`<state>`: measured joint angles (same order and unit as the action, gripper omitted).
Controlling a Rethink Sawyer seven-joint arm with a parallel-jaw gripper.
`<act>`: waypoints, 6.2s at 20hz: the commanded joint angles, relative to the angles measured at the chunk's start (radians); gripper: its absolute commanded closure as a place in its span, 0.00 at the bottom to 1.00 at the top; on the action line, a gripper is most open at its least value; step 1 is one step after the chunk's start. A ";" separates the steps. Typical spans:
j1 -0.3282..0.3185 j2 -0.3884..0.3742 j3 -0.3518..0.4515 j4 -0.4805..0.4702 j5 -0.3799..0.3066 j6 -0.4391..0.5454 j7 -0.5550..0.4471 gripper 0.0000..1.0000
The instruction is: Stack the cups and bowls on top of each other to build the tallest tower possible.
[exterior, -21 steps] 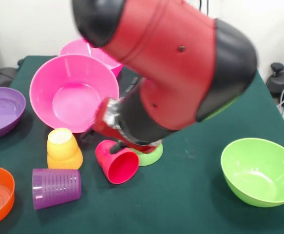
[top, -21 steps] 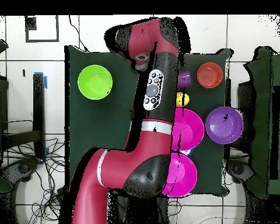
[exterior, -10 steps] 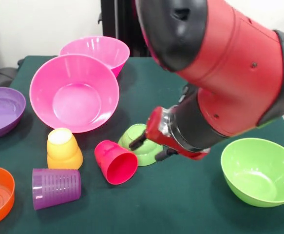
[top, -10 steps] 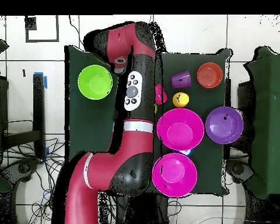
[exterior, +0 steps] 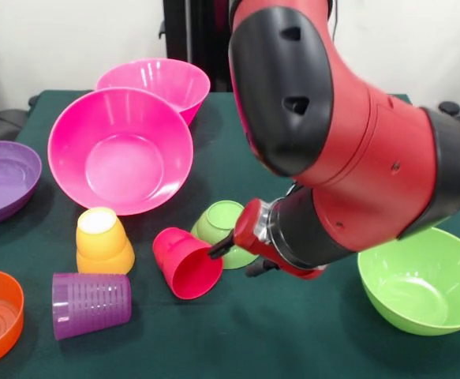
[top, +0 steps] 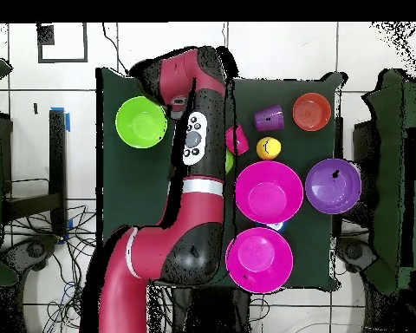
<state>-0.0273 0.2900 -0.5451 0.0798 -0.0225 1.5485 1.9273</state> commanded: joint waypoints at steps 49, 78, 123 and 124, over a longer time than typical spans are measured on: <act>-0.041 0.096 -0.160 0.098 0.021 0.012 0.149 0.00; 0.057 -0.496 0.110 0.837 0.076 -0.446 -0.166 1.00; -0.328 -0.939 0.735 1.445 -0.230 -1.413 -0.031 1.00; -0.335 -0.955 0.744 1.451 -0.235 -1.407 -0.033 1.00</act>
<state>-0.3356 -0.6035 0.0295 1.4399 -0.1898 0.0979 1.9273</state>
